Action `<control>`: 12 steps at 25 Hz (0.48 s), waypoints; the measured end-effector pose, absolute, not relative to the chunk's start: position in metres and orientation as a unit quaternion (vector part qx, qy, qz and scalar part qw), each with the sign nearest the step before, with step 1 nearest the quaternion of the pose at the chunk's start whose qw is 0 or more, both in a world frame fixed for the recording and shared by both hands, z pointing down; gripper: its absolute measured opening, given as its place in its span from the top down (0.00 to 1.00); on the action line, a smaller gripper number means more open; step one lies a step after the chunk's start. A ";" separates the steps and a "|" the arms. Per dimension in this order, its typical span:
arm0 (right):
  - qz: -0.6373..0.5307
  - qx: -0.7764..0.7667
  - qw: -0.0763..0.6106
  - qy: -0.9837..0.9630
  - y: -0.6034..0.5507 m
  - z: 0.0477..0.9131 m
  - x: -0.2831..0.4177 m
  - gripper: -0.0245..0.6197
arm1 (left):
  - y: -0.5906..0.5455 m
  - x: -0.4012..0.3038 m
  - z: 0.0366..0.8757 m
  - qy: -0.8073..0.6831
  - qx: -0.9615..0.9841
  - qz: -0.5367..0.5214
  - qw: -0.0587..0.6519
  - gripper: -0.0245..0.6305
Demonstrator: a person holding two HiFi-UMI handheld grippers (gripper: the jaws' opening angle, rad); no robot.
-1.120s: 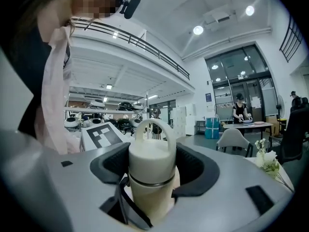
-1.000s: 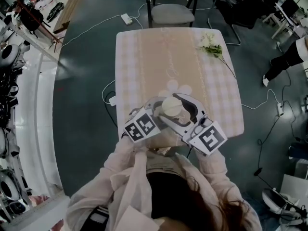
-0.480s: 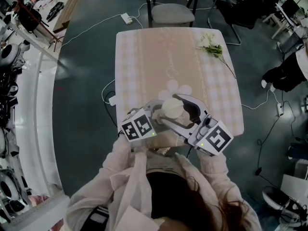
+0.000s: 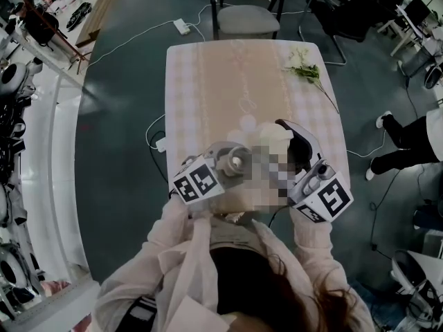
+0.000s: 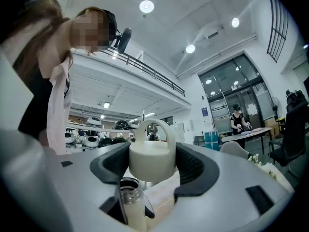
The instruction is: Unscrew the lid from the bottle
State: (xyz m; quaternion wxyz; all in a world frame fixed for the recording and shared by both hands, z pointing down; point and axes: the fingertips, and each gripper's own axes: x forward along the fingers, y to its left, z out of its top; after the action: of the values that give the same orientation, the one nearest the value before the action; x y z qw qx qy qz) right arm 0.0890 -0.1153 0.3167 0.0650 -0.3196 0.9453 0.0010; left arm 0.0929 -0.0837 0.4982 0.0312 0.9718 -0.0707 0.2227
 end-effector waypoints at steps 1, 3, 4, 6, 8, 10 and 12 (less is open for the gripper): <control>0.002 -0.329 0.063 0.942 -0.118 0.317 0.092 0.49 | -0.087 0.091 0.495 -0.076 0.973 0.215 0.034 0.48; 0.003 -0.347 0.060 0.936 -0.122 0.318 0.099 0.49 | -0.093 0.089 0.488 -0.087 0.974 0.204 0.041 0.48; 0.002 -0.357 0.060 0.932 -0.124 0.318 0.103 0.49 | -0.095 0.088 0.485 -0.093 0.975 0.199 0.043 0.48; 0.000 -0.374 0.058 0.926 -0.127 0.321 0.111 0.49 | -0.101 0.086 0.480 -0.108 0.975 0.191 0.046 0.48; -0.002 -0.391 0.051 0.919 -0.129 0.326 0.115 0.49 | -0.108 0.080 0.476 -0.129 0.973 0.186 0.045 0.48; -0.004 -0.405 0.044 0.913 -0.130 0.331 0.118 0.49 | -0.115 0.074 0.474 -0.155 0.970 0.181 0.046 0.48; -0.008 -0.417 0.038 0.908 -0.132 0.337 0.121 0.49 | -0.123 0.069 0.471 -0.181 0.967 0.173 0.052 0.48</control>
State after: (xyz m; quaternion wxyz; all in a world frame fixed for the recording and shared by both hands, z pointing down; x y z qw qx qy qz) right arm 0.1213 -0.1318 0.3373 0.0383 -0.4169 0.9081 -0.0084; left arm 0.0688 -0.1234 0.4715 0.0521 0.9669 -0.1808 0.1726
